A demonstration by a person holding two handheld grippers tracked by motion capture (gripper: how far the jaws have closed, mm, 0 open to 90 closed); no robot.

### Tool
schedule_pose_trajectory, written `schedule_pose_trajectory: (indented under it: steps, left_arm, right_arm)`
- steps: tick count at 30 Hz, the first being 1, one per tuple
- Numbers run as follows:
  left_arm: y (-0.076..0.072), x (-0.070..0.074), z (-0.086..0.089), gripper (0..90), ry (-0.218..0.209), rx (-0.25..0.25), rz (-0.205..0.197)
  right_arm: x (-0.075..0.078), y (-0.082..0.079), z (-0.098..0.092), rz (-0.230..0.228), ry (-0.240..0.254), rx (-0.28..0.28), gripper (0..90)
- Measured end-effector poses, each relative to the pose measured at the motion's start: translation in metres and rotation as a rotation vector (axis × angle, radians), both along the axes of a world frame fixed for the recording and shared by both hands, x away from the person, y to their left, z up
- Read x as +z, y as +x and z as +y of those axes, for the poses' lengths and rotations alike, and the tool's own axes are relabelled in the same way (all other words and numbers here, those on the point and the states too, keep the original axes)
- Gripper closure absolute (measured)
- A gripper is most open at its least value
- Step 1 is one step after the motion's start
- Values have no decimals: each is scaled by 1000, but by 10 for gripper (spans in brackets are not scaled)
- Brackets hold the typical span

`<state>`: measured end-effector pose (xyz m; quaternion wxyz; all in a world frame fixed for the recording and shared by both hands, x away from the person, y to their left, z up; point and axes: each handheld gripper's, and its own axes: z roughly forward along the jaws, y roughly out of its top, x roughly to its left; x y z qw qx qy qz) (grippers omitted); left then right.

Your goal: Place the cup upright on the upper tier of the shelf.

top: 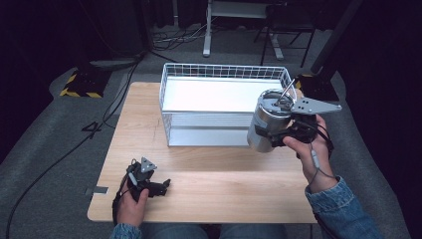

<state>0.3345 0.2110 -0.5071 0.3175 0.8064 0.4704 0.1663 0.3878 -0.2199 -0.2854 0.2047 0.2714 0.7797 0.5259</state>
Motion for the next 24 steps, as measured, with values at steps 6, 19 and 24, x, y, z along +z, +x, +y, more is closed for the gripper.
schedule_pose_trajectory:
  steps: [6, 19, 24]
  left_arm:
    - [0, 0, 0, 2, 0, 0, 0]
    - [0, 0, 0, 2, 1, 0, -1]
    - [0, 0, 0, 2, 0, 0, -1]
  right_arm:
    - [15, 4, 4, -15, -5, -7, 35]
    - [40, 28, 19, -28, 0, -9, 36]
    - [47, 43, 25, -36, 0, -31, 36]
